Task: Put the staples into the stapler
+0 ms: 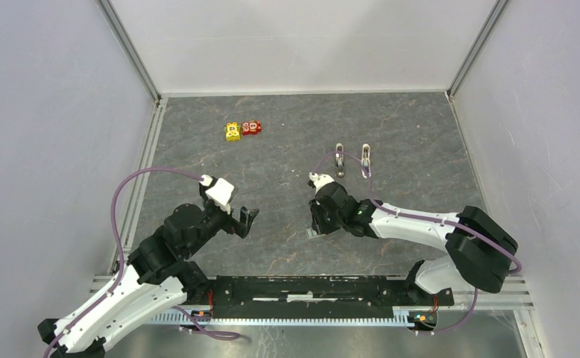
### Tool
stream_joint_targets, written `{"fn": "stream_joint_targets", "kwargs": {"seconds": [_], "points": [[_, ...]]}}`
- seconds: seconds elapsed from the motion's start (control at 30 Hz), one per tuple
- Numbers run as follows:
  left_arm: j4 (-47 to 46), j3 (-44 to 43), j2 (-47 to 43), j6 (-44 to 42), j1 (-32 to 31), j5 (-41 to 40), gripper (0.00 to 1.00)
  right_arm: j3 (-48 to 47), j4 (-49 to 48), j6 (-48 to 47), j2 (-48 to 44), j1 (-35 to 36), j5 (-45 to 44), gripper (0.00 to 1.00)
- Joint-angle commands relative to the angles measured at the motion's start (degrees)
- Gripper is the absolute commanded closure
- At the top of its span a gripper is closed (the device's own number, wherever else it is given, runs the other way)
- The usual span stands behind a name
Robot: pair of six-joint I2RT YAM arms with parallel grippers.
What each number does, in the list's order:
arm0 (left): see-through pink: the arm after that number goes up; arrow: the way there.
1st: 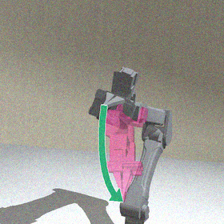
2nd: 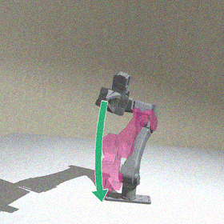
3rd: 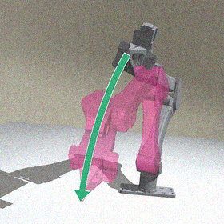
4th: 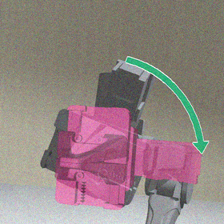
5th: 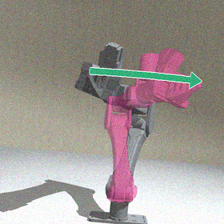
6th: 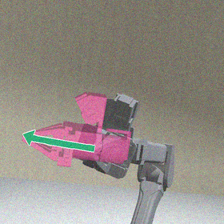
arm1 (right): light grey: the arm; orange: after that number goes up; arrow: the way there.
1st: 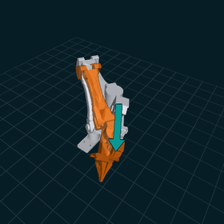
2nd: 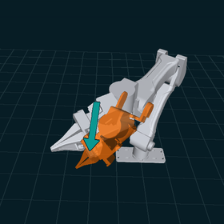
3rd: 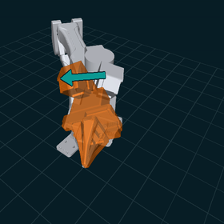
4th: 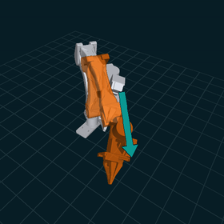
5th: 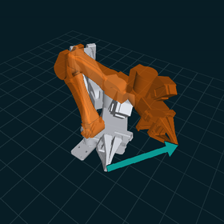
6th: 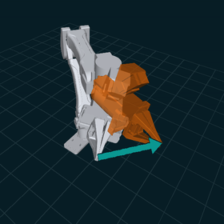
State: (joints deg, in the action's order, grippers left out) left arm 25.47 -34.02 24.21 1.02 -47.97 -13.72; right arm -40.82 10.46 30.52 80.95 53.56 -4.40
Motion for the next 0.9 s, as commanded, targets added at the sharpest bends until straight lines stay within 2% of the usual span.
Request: {"fn": "stream_joint_targets", "kwargs": {"seconds": [0.0, 0.27, 0.63, 0.87], "points": [[-0.93, -1.73, -0.08, -0.93, 0.15, -1.27, 0.00, -0.89, 0.03, 0.80, 1.08, 0.85, -2.31, 0.70], [-0.78, -1.69, 0.01, -0.93, 0.18, -1.22, 0.00, -1.67, 2.37, -0.15, 3.52, 1.18, -4.08, 0.71], [-0.94, -1.66, 0.30, -0.93, 0.15, -1.16, 0.00, -2.53, 4.81, -0.62, 1.71, 1.28, -6.83, 0.77], [-0.88, -1.58, 0.38, -0.93, 0.15, -1.31, 0.00, -1.87, 3.62, -0.73, 3.25, 1.28, -5.78, 0.75]]}}
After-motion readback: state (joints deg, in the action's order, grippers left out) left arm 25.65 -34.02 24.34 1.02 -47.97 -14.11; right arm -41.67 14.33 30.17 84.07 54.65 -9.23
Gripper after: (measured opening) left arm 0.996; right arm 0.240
